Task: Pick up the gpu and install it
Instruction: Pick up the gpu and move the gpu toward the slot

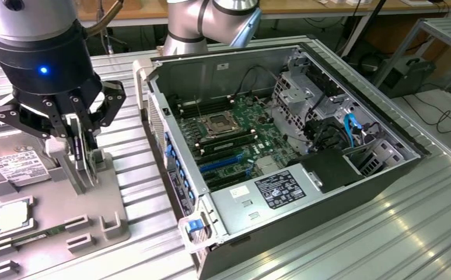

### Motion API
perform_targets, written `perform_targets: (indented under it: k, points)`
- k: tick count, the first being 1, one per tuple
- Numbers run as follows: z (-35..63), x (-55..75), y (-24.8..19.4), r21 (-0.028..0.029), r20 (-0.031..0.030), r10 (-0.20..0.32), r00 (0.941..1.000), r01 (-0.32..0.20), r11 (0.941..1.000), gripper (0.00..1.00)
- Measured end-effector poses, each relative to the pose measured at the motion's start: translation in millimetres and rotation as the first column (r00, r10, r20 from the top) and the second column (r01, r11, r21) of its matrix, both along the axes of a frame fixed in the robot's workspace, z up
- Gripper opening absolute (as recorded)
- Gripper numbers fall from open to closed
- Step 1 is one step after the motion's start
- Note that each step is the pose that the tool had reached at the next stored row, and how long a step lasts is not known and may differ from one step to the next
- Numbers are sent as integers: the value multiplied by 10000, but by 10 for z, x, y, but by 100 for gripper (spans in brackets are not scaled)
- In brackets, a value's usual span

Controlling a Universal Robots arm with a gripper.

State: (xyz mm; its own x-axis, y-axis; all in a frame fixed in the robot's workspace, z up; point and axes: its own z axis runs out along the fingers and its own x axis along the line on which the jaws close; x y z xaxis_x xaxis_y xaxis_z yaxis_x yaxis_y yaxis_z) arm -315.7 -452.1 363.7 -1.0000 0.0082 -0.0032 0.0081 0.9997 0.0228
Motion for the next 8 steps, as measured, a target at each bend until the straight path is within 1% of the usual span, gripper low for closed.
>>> perform_targets:
  k: [8]
  points:
    - [96,0,0,1,-3,0,10000,0,10000,28]
